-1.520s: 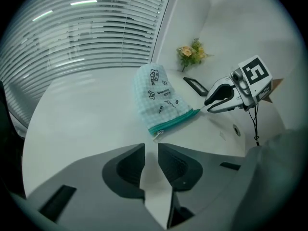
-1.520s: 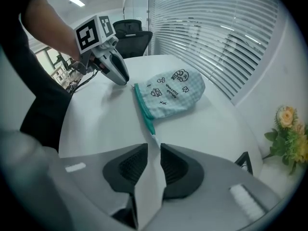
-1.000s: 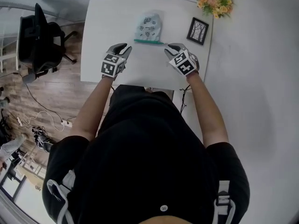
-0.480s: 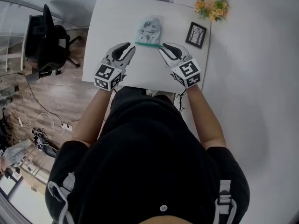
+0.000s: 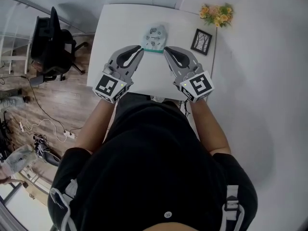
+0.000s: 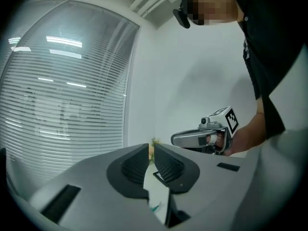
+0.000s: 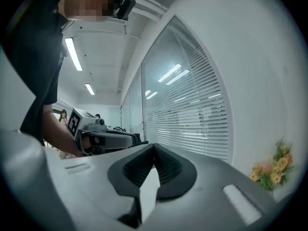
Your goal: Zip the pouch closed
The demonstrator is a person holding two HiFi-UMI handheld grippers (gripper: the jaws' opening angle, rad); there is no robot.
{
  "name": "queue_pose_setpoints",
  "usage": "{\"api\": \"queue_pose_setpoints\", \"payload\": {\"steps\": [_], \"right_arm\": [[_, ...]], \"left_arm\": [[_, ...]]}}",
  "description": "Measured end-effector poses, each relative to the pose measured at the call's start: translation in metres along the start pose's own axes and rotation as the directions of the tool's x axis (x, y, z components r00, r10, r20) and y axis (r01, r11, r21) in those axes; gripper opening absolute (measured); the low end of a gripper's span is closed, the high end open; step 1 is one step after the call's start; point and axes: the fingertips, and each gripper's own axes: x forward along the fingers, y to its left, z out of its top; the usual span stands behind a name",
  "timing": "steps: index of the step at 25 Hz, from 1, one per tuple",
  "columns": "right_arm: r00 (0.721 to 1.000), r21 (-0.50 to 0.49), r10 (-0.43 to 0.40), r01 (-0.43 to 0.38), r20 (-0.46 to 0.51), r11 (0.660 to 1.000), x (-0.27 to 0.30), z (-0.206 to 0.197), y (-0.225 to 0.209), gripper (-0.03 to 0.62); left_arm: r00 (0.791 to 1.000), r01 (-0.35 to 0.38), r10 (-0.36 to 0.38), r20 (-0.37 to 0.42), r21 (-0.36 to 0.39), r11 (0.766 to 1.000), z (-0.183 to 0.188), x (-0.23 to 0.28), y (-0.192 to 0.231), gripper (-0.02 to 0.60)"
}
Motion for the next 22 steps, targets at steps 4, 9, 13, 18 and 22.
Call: {"api": "queue_pose_setpoints", "payload": {"steps": [4,9,13,18,22], "right_arm": [[0.999,-0.012,0.004,-0.003,0.034,1.0,-0.004,0.018,0.003,0.011],[0.999,-0.052,-0.01,0.011,0.034,0.999,-0.01,0.028,0.008,0.011],[0.999,-0.068,-0.028,0.029,0.021,0.997,-0.014,0.028,0.009,0.011],[1.0,-0.083,-0.029,0.029,0.011,0.996,-0.015,0.028,0.013,0.011],[0.999,-0.093,-0.022,0.024,0.023,0.995,-0.018,0.032,0.018,0.011]], "left_arm": [[1.0,0.012,-0.013,0.024,0.017,1.0,0.02,-0.002,-0.005,0.014],[0.998,0.033,-0.034,0.055,0.023,0.999,0.032,-0.003,-0.012,0.008],[0.997,0.041,-0.042,0.058,0.03,0.999,0.031,-0.004,-0.017,0.008],[0.998,0.046,-0.047,0.048,0.028,0.999,0.028,-0.004,-0.019,0.009],[0.998,0.037,-0.039,0.048,0.03,0.999,0.026,-0.007,-0.02,0.009]]}}
